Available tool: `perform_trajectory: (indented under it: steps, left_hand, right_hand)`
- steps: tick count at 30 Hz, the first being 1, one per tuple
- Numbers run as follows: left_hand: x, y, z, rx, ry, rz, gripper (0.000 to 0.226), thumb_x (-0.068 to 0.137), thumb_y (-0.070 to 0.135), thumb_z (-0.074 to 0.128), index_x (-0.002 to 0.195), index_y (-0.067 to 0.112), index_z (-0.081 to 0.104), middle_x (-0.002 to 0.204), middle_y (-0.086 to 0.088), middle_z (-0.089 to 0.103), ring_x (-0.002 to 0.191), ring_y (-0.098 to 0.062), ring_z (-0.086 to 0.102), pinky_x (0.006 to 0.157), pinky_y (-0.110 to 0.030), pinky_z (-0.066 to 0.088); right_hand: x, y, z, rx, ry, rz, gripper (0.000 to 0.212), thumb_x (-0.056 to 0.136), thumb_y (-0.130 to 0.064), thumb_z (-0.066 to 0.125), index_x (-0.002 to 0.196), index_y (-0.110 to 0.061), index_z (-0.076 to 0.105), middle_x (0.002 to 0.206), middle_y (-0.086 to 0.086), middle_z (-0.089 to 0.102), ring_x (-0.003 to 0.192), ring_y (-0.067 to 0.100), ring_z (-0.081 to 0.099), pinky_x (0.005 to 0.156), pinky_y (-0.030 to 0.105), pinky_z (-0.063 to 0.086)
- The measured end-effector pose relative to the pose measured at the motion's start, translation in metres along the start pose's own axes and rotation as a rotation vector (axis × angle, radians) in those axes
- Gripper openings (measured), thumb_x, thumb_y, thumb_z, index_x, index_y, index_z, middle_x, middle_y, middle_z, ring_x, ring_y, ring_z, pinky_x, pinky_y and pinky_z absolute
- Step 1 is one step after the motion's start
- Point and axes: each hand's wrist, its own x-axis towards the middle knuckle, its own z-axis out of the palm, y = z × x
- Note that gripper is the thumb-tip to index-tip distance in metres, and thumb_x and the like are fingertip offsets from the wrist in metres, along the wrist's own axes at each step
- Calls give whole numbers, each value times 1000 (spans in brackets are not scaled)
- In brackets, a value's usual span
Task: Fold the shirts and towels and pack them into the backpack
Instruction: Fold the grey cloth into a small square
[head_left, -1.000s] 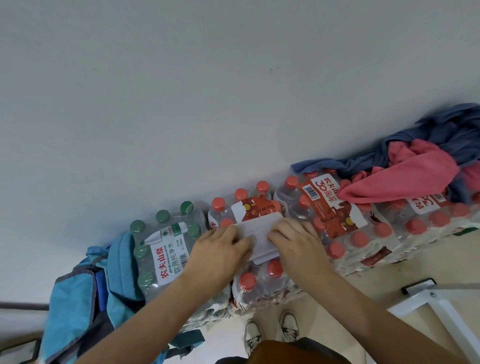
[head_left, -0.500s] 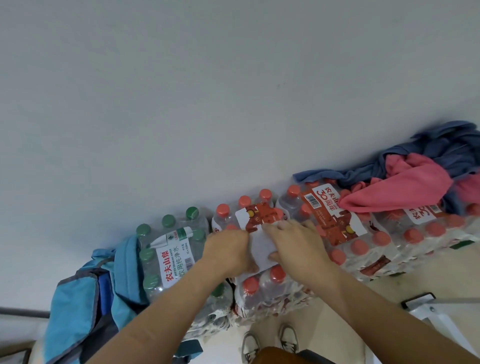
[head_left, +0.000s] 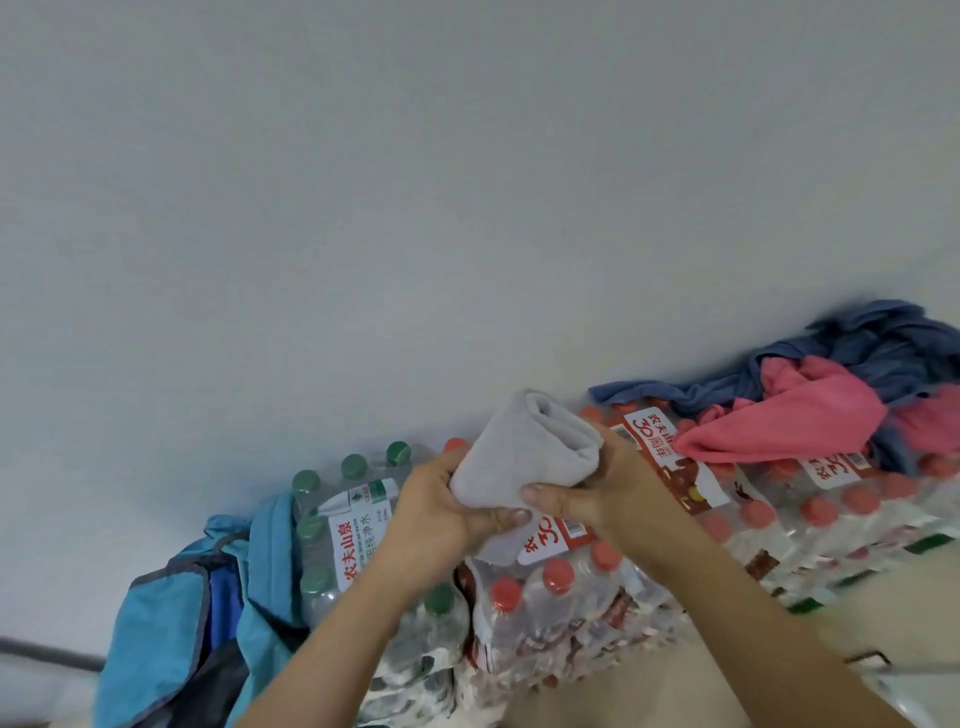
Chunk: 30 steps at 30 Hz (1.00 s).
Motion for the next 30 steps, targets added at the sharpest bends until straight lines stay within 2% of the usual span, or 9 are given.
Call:
perform_trajectory:
  steps: [6,10,14,17,20,23,25,27,30]
  left_hand:
    - [-26,8,1,-117,174,0,29,86,13,65,104,36,67,110,-8,66,98,-21,63,84,-35,54]
    - [-52,34,24,-311,-14,-179,24,87,46,56,105,37,68,102,-21,69,86,-33,67,85,-46,53]
    - [-82,31,66,-317,-57,-156,36,81,26,66,115,39,60,104,-16,68,90,-29,63,86,-49,49]
    - [-107,17,86,-488,26,-109,46,80,8,65,121,28,59,111,-19,66,88,-32,62,77,-43,50]
    - [-130,9,86,-599,202,-43,52,78,-4,62,122,23,61,115,-16,67,91,-32,67,71,-39,58]
    - [-158,5,78,-392,339,22,59,79,-11,63,118,33,64,120,1,66,101,-24,66,80,-38,56]
    - [-178,2,73,-222,391,51,67,78,-17,62,115,39,64,119,13,65,100,-19,66,80,-36,57]
    - [-194,-4,67,-186,405,52,75,75,-21,59,118,40,61,115,10,65,96,-31,66,80,-50,57]
    - [-213,-21,50,-206,491,-8,82,71,-19,56,123,44,53,110,2,65,89,-32,67,73,-52,57]
  right_hand:
    - [-22,4,2,-715,243,-542,24,68,-9,78,88,-16,65,84,-9,60,76,11,56,67,31,46]
    - [-53,4,-6,-1076,295,-818,10,80,-10,59,81,-14,68,84,-2,62,89,19,58,75,36,40]
    - [-85,14,-16,-1179,225,-922,20,92,-15,50,85,-14,69,95,1,65,105,22,55,78,39,41]
    - [-108,26,-16,-1106,197,-782,24,82,-13,54,99,-23,66,120,2,56,119,24,45,88,41,40]
    - [-126,18,-9,-545,95,-292,46,83,-29,66,122,-42,46,142,-11,34,132,10,34,103,29,34]
    - [-131,17,3,238,-72,263,72,63,-72,69,127,-46,46,131,-12,57,115,9,58,97,37,45]
    - [-128,21,20,260,-149,336,86,53,-77,71,127,-37,53,120,-6,67,109,16,64,97,45,47]
    - [-123,18,43,205,-138,316,80,55,-62,81,122,-26,59,110,-6,71,102,13,67,89,35,53]
    - [-113,14,79,157,-151,269,25,77,-17,77,100,-17,69,90,-2,75,83,13,72,64,24,55]
